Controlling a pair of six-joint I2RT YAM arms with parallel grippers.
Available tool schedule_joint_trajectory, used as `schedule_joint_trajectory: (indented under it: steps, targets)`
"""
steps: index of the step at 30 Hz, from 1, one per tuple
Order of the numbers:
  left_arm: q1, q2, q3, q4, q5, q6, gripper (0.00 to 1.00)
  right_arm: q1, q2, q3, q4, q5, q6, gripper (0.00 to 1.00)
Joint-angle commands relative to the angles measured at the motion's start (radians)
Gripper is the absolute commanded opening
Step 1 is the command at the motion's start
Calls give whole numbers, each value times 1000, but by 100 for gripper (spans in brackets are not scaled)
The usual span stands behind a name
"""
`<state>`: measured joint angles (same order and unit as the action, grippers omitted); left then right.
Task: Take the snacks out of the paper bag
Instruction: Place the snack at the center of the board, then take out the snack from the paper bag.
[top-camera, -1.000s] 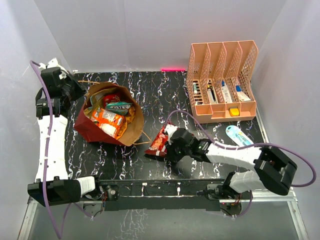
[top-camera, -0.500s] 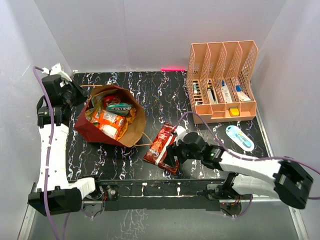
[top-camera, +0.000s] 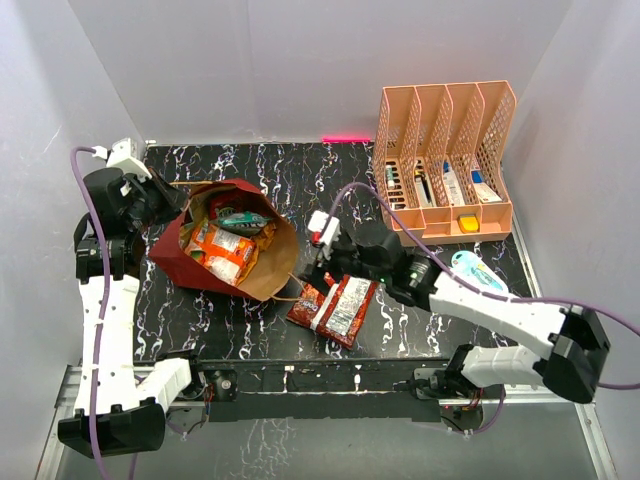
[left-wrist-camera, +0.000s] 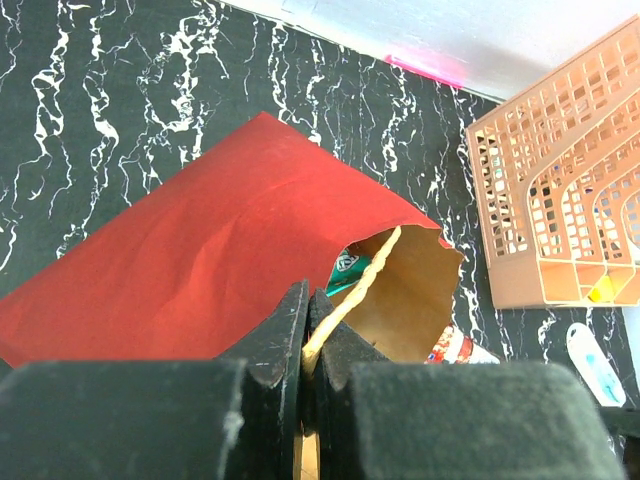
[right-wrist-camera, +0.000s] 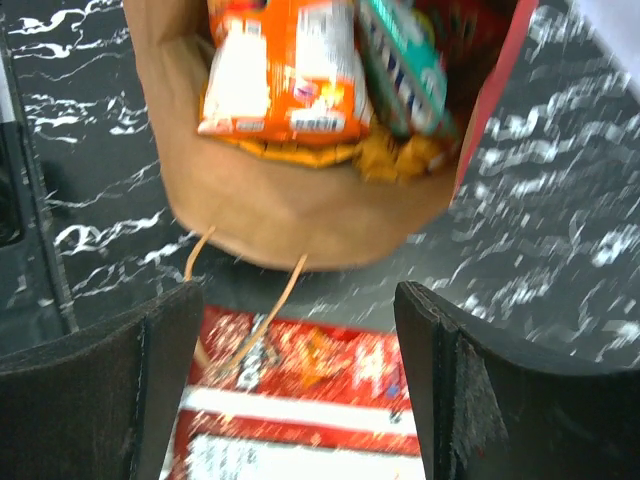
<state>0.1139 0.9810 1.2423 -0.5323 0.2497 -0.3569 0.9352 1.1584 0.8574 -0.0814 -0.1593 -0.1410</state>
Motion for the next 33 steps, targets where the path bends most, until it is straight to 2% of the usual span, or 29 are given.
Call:
schedule_joint_trajectory:
  steps: [1,6,11,16,24,33]
  targets:
    - [-10,-31,-1,-8,16,37,0,5,127,154,119,-76,-273,80]
    - [-31,-36,8,-19,-4,67,0,12,297,275,227,-99,-368,80]
    - [-47,-37,12,-23,-27,84,0,30,470,413,292,-112,-383,74]
    - [-65,-24,31,-37,-67,96,0,79,593,448,441,-197,-640,74]
    - [-84,-27,60,-61,-138,120,0,94,788,657,411,-308,-968,71]
    - [-101,-25,71,-74,-169,135,0,90,978,926,277,-266,-1171,70]
